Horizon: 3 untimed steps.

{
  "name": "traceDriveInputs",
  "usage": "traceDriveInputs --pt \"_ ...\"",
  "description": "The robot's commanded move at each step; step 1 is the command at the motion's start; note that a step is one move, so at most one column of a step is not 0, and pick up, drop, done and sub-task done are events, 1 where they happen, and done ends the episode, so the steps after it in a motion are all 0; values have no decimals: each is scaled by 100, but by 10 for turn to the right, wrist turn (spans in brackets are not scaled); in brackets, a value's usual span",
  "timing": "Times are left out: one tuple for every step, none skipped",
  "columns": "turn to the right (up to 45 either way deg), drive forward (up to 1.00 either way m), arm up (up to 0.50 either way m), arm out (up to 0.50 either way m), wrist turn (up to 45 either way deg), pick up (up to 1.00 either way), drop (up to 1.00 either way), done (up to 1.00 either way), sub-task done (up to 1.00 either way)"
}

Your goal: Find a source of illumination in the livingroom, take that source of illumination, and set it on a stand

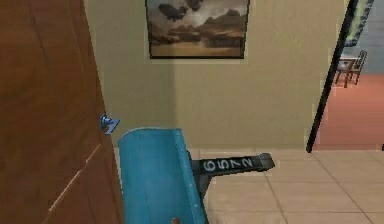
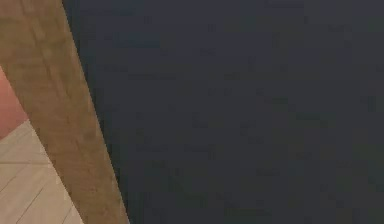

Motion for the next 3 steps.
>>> traceDriveInputs --pt "0 40 0 0 0 0 0 0 0" --pt "420 0 0 0 0 0 0 0 0" --pt "0 5 0 0 0 0 0 0 0"
